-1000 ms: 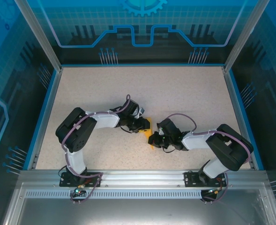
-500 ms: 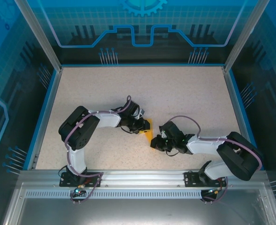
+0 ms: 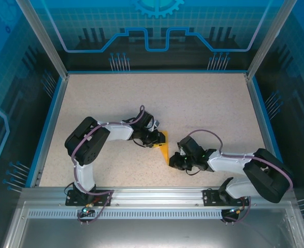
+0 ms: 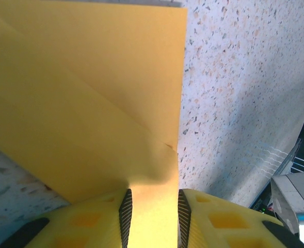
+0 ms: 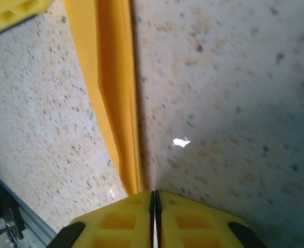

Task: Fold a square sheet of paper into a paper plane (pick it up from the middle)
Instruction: Fold the wing for the fifth time at the center of the table, then move a paper plane to the center of the table.

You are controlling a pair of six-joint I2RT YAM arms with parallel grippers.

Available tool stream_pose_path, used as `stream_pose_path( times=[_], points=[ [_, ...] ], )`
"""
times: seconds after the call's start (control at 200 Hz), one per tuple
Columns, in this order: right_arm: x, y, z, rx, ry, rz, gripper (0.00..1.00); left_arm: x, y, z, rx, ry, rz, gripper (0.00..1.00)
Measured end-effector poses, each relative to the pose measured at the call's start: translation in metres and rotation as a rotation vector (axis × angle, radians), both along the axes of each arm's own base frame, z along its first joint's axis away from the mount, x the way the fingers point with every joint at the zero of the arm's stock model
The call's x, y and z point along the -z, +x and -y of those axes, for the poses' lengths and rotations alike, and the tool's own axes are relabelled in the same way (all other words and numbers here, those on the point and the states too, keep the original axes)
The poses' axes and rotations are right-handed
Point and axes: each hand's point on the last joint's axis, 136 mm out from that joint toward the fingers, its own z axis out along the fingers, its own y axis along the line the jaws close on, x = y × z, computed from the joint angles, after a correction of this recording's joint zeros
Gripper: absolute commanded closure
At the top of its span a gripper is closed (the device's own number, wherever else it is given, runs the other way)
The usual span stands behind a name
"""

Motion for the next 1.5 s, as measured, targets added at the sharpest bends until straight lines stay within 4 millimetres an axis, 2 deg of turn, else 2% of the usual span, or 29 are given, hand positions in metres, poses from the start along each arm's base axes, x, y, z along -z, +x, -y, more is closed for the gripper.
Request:
stream_pose_path(
  times=[0.3,0.325,0.34,0.385,0.47,0.515,0.6,0.665,0.88,1.11,1.34,1.501],
  points=[
    [-0.025,0.002,0.038,0.104,-0.090,0.098,0.71,-0.009,0.004,0.001,-0.005,0.038,-0.007,0.55],
    [-0.026,0.002,0.041,0.115,-0.095,0.103,0.70,-0.012,0.005,0.001,-0.007,0.051,-0.002,0.53],
    [-0.026,0.003,0.043,0.120,-0.097,0.107,0.70,-0.014,0.006,0.001,-0.009,0.059,-0.001,0.48],
    [-0.028,0.004,0.049,0.139,-0.106,0.116,0.68,-0.024,0.010,0.000,-0.011,0.082,0.023,0.41],
    [-0.031,0.006,0.058,0.169,-0.116,0.135,0.65,-0.048,0.015,-0.002,-0.028,0.116,0.077,0.37],
    [-0.033,0.007,0.061,0.180,-0.113,0.146,0.64,-0.062,0.017,-0.004,-0.038,0.130,0.105,0.30],
    [-0.038,0.011,0.064,0.198,-0.103,0.170,0.61,-0.083,0.017,-0.010,-0.064,0.172,0.147,0.30],
    [-0.039,0.013,0.066,0.204,-0.100,0.182,0.59,-0.088,0.015,-0.014,-0.076,0.215,0.160,0.30],
    [-0.040,0.019,0.067,0.187,-0.103,0.209,0.57,-0.070,-0.005,-0.026,-0.092,0.364,0.104,0.32],
    [-0.036,0.018,0.061,0.137,-0.099,0.199,0.56,-0.041,-0.010,-0.030,-0.097,0.446,0.033,0.37],
    [-0.039,0.023,0.048,0.092,-0.080,0.196,0.54,-0.036,-0.008,-0.031,-0.109,0.466,0.021,0.55],
    [-0.041,0.029,0.039,0.070,-0.072,0.190,0.54,-0.032,-0.008,-0.035,-0.112,0.471,0.019,0.63]
  ],
)
